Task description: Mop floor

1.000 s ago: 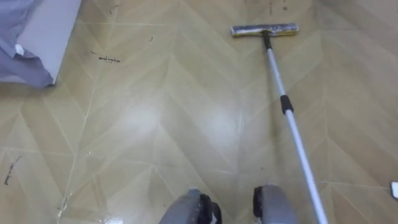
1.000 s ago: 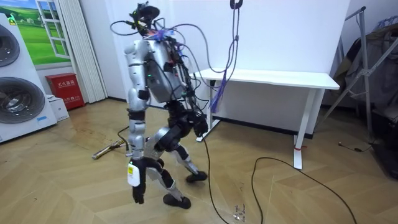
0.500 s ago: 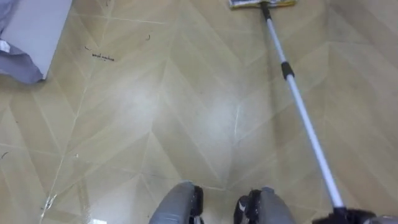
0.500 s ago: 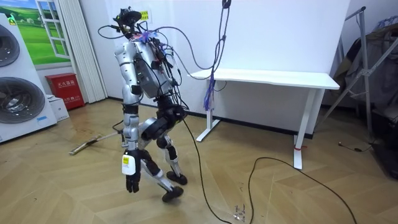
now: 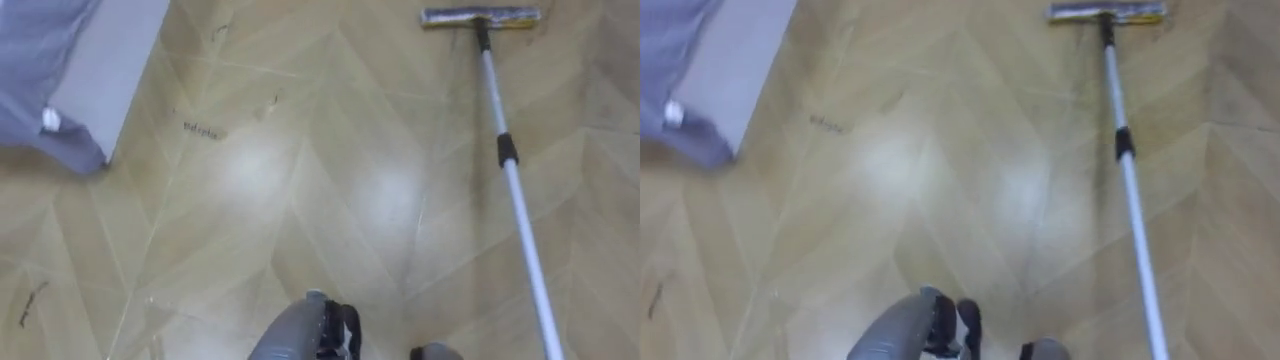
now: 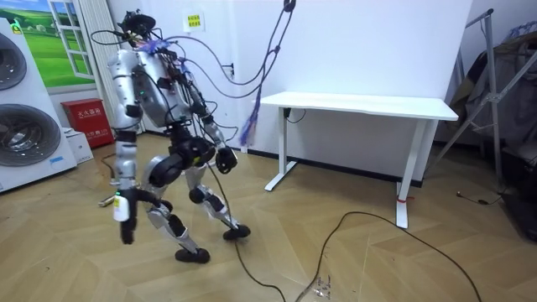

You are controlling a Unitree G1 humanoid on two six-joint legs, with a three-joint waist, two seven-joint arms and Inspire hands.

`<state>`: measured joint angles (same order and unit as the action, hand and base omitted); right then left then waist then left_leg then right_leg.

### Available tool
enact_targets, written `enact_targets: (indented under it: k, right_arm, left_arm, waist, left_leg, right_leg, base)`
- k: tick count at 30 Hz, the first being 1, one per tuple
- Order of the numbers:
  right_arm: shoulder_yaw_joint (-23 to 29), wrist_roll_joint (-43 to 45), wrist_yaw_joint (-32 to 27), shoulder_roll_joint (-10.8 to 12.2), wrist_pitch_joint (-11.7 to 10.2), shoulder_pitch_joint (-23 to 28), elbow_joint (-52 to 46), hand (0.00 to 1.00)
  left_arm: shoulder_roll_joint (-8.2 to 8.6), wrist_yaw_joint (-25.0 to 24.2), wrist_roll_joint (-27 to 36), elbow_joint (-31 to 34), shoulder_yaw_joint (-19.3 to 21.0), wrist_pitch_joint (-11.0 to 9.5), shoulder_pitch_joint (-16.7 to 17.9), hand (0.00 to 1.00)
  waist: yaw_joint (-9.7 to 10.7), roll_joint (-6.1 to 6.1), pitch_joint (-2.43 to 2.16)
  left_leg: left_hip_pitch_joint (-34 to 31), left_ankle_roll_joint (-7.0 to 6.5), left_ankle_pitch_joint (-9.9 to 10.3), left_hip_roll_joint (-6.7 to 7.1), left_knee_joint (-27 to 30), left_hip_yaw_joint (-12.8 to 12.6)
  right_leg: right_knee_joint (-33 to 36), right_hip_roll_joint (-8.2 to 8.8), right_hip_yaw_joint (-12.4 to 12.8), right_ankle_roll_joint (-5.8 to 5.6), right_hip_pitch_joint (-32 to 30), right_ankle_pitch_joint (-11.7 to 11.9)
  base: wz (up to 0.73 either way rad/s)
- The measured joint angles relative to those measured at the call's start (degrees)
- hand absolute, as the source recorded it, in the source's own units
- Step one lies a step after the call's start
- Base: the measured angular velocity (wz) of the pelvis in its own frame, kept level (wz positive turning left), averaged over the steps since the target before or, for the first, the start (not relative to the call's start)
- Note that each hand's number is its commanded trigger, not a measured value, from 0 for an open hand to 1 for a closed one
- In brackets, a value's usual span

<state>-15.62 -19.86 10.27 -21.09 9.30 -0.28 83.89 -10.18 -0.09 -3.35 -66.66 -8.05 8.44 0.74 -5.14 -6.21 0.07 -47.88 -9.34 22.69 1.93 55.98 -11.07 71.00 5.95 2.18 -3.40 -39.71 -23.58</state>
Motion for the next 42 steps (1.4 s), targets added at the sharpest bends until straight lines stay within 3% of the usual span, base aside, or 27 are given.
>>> enact_targets:
  k: [1, 2, 4, 6, 7, 8, 11, 13, 14, 15, 17, 19, 21, 22, 24, 25, 26, 27, 29, 30, 32, 34, 36, 38, 39, 40, 42]
  right_arm:
    - [-0.6, 0.1, -0.8, 1.2, 0.0, 0.1, -0.2, 1.00]
    - [-1.2, 0.2, -2.1, 2.0, 0.0, 0.0, -1.2, 1.00]
    - [-1.2, 1.7, -4.2, 3.2, 0.0, -0.3, -2.5, 1.00]
    - [-1.2, 3.3, -5.7, 4.1, 0.2, -1.1, -2.8, 1.00]
    - [-1.1, 4.8, -6.2, 4.5, 0.8, -2.2, -2.8, 1.00]
    - [-1.1, 5.8, -6.5, 4.6, 1.6, -3.6, -2.8, 1.00]
    - [0.0, 6.4, -6.3, 3.3, 3.7, -8.0, -1.2, 1.00]
    - [0.8, 6.9, -6.1, 0.9, 5.2, -13.0, -1.2, 1.00]
    - [1.1, 7.3, -5.9, -1.0, 5.3, -16.8, -1.6, 1.00]
    - [1.1, 7.3, -5.9, -2.0, 5.2, -18.6, -1.6, 1.00]
    - [-0.2, 6.6, -5.9, -5.1, 3.7, -23.3, -1.6, 1.00]
    - [-1.1, 6.3, -5.8, -6.4, 2.8, -26.1, -2.0, 1.00]
    - [-1.1, 4.1, -5.6, -6.2, 2.3, -26.0, -3.0, 1.00]
    - [-0.1, 1.1, -5.1, -6.1, 2.1, -24.6, -3.6, 1.00]
    - [2.1, -3.3, -5.1, -5.4, 1.6, -20.5, -3.8, 1.00]
    - [3.7, -6.1, -5.3, -4.8, 1.2, -17.2, -3.6, 1.00]
    - [4.2, -8.4, -5.1, -3.8, 0.5, -13.7, -2.6, 1.00]
    - [4.2, -9.3, -4.8, -3.4, 0.5, -12.0, -1.9, 1.00]
    - [2.8, -9.8, -4.9, -2.3, 0.4, -6.0, -0.2, 1.00]
    - [2.7, -9.3, -5.4, -2.1, 0.2, -4.5, -0.2, 1.00]
    - [2.3, -7.7, -6.9, -0.5, -0.6, 0.0, 0.5, 1.00]
    - [1.0, -7.6, -8.5, 1.2, -0.6, 1.9, 0.5, 1.00]
    - [0.6, -5.9, -9.8, 2.3, -1.3, 1.8, -0.2, 1.00]
    - [0.5, -3.0, -12.2, 3.5, -1.6, 1.2, -1.8, 1.00]
    - [0.6, -1.8, -12.7, 4.0, -1.5, 0.8, -1.9, 1.00]
    - [0.8, 0.2, -13.2, 4.5, -1.3, 0.8, -2.8, 1.00]
    - [2.1, 1.3, -13.3, 5.5, 0.0, -0.9, -2.8, 1.00]
  left_arm:
    - [0.25, 0.7, 0.4, 0.1, -0.1, 0.0, -0.2, 0.00]
    - [0.81, 1.4, 0.5, 0.6, 0.0, 0.0, -0.2, 0.00]
    - [1.87, 2.8, 0.4, 0.6, 0.0, 0.1, -0.1, 0.00]
    - [2.59, 3.9, 0.4, 0.6, -0.2, 0.4, 0.6, 0.00]
    - [2.50, 4.5, 0.4, 0.9, 0.1, 0.5, 1.4, 0.00]
    - [2.44, 4.9, 0.5, 1.1, 0.2, 1.2, 1.5, 0.00]
    - [1.31, 4.9, 2.9, 2.1, 0.3, 2.0, 1.4, 0.00]
    - [-0.30, 4.9, 5.6, 2.9, 0.0, 2.0, 1.4, 0.00]
    - [-1.85, 5.0, 7.3, 3.5, -0.1, 2.2, 1.5, 0.00]
    - [-2.75, 5.1, 7.9, 4.1, -0.1, 2.4, 1.6, 0.00]
    - [-5.68, 6.9, 9.0, 5.6, -1.4, 2.6, 2.5, 0.00]
    - [-6.16, 7.1, 8.7, 7.6, -2.0, 3.3, 4.3, 0.00]
    - [-5.93, 6.5, 8.5, 9.5, -2.3, 4.3, 6.2, 0.00]
    - [-5.81, 5.6, 7.5, 10.2, -2.4, 4.5, 6.5, 0.00]
    - [-5.61, 4.7, 6.3, 11.6, -2.3, 4.8, 6.5, 0.00]
    - [-4.86, 4.2, 5.0, 11.5, -2.0, 4.5, 5.8, 0.00]
    - [-4.07, 3.6, 3.4, 11.1, -1.7, 4.7, 5.5, 0.00]
    - [-3.59, 3.4, 2.9, 10.9, -1.6, 4.8, 5.4, 0.00]
    - [-1.33, 3.3, 1.9, 10.8, 0.1, 5.0, 5.8, 0.00]
    - [-0.92, 3.3, 1.9, 10.8, 0.2, 4.9, 6.1, 0.00]
    - [0.27, 3.5, 1.8, 10.2, 0.5, 3.6, 5.4, 0.00]
    - [0.80, 4.0, 1.7, 9.8, 0.4, 2.0, 4.9, 0.00]
    - [1.60, 4.8, 1.7, 9.5, 0.6, 1.3, 4.9, 0.00]
    - [2.64, 6.0, 1.7, 8.7, 0.6, 1.3, 5.8, 0.00]
    - [2.52, 6.2, 1.7, 8.7, 0.7, 1.3, 6.2, 0.00]
    - [2.68, 6.4, 1.9, 8.3, 1.0, 1.5, 6.4, 0.00]
    - [2.25, 6.6, 2.5, 8.5, 1.1, 1.5, 6.3, 0.00]
  waist:
    - [0.3, -0.82, -0.12]
    - [0.2, -1.70, 0.21]
    - [0.0, -1.74, 0.48]
    - [0.1, -1.40, 0.78]
    - [0.2, -1.20, 0.86]
    - [0.6, -1.07, 0.92]
    - [0.2, 0.02, 1.06]
    - [-0.8, 1.93, 1.77]
    - [-1.6, 3.78, 1.82]
    - [-1.9, 4.08, 1.76]
    - [-4.4, 6.80, 1.69]
    - [-5.5, 7.29, 1.67]
    - [-5.9, 8.01, 1.60]
    - [-5.6, 7.83, 1.76]
    - [-5.4, 7.47, 1.75]
    - [-5.1, 6.58, 1.64]
    - [-4.5, 5.98, 1.54]
    - [-4.5, 5.56, 1.30]
    - [-4.6, 4.00, 1.07]
    - [-4.2, 3.43, 0.77]
    - [-0.8, 1.77, 0.07]
    - [0.1, 0.34, -0.03]
    - [0.4, -1.06, 0.79]
    - [1.0, -1.83, 1.20]
    - [1.2, -1.54, 1.32]
    - [2.4, -1.95, 1.06]
    - [3.4, -1.96, 1.03]
  left_leg:
    - [1.4, 0.33, 2.1, 0.14, -1.5, 1.3]
    - [2.0, 1.30, 3.6, 0.95, -2.2, 4.0]
    - [2.9, 1.52, 3.5, 1.14, -3.7, 4.6]
    - [4.0, 2.24, 3.1, 2.00, -5.4, 6.8]
    - [4.5, 3.08, 3.0, 2.55, -6.1, 8.3]
    - [4.5, 4.00, 3.1, 2.80, -6.3, 9.3]
    - [4.6, 5.14, 2.5, 2.50, -4.9, 9.8]
    - [4.1, 5.57, 2.3, 2.12, -3.2, 9.7]
    - [2.4, 7.09, 1.5, 1.27, -0.4, 9.2]
    - [1.5, 8.09, 0.9, 0.80, 1.6, 9.2]
    - [-3.3, 10.36, -3.1, -1.47, 12.2, 9.2]
    - [-6.9, 10.28, -7.9, -2.77, 19.3, 9.4]
    - [-7.9, 9.84, -8.2, -3.27, 20.4, 8.5]
    - [-7.9, 9.48, -5.8, -2.95, 16.0, 8.1]
    - [-7.3, 9.57, -4.8, -1.56, 3.4, 7.1]
    - [-5.9, 8.37, -6.1, -0.63, -4.6, 6.4]
    - [-3.5, 5.64, -6.4, -0.11, -6.7, 4.8]
    - [-2.5, 4.65, -5.9, -0.27, -7.3, 3.8]
    - [1.3, 2.39, -2.8, -0.23, -6.9, 0.8]
    - [1.9, 1.95, -2.1, -0.10, -6.4, 0.4]
    - [4.1, 1.47, -1.8, 2.63, -5.7, 1.9]
    - [5.6, 0.79, -1.4, 3.78, -6.0, 5.1]
    - [6.4, 1.04, -1.2, 3.96, -6.6, 8.1]
    - [6.8, 2.34, -1.2, 4.02, -7.3, 10.6]
    - [6.6, 3.26, -0.9, 4.17, -7.1, 10.5]
    - [6.6, 5.64, 0.4, 3.87, -6.7, 10.5]
    - [6.5, 6.64, 0.9, 2.73, -6.4, 9.7]
  right_leg:
    - [1.6, -0.75, 1.0, -0.25, -1.5, 2.9]
    - [2.0, -1.41, 1.1, -0.10, -3.2, 2.4]
    - [-1.3, -1.49, 0.6, 0.44, -6.8, -1.2]
    - [-10.7, -1.90, -0.5, 0.73, -8.5, -2.4]
    - [-18.4, -2.12, -1.2, 1.64, -8.4, -1.2]
    - [-18.8, -1.64, -2.9, 3.33, -8.1, 0.3]
    - [-18.4, -0.13, -7.5, 5.37, -6.7, -0.4]
    - [-17.3, 0.15, -8.3, 6.29, -6.6, -1.5]
    - [-16.4, 0.18, -8.7, 6.90, -7.2, -2.4]
    - [-15.7, 0.06, -8.9, 7.23, -7.3, -3.0]
    - [-12.6, -1.11, -9.8, 8.19, -7.1, -5.5]
    - [-10.8, -2.08, -10.2, 8.80, -6.2, -7.4]
    - [-10.1, -1.99, -9.9, 9.20, -4.7, -8.9]
    - [-10.5, -1.99, -9.6, 9.09, -3.4, -9.7]
    - [-12.0, -2.05, -7.8, 8.15, -1.2, -10.6]
    - [-14.2, -2.07, -6.7, 7.35, 1.0, -11.0]
    - [-16.4, -1.98, -4.6, 6.02, 3.0, -11.3]
    - [-16.8, -2.03, -3.4, 5.44, 3.7, -11.0]
    - [-12.2, -0.74, -1.5, 1.78, 4.0, -8.0]
    - [-11.0, -0.34, -1.6, 1.54, 3.9, -7.0]
    - [-5.8, 0.94, -0.5, 0.62, 3.4, -2.8]
    - [-4.3, 0.08, 1.2, 0.68, 1.5, -1.2]
    - [-5.6, -1.26, 1.5, 1.19, -3.2, -3.0]
    - [-17.6, -1.92, 0.8, 1.16, -6.5, -2.5]
    - [-20.7, -1.84, 0.5, 1.19, -6.5, -1.1]
    - [-20.5, -0.84, -1.3, 3.10, -6.4, 0.9]
    - [-20.2, 0.00, -4.3, 4.13, -6.1, 0.6]
  base:
    - [-0.84]
    - [-0.95]
    - [-0.94]
    - [-0.70]
    - [-0.30]
    - [-0.13]
    - [0.38]
    - [0.32]
    - [0.22]
    - [0.20]
    - [0.15]
    - [0.15]
    - [0.39]
    - [0.88]
    - [0.95]
    - [0.81]
    - [0.70]
    - [0.24]
    - [-0.37]
    - [-0.40]
    - [-0.21]
    - [-0.71]
    - [-1.22]
    - [-1.13]
    - [-0.61]
    - [0.00]
    - [0.33]
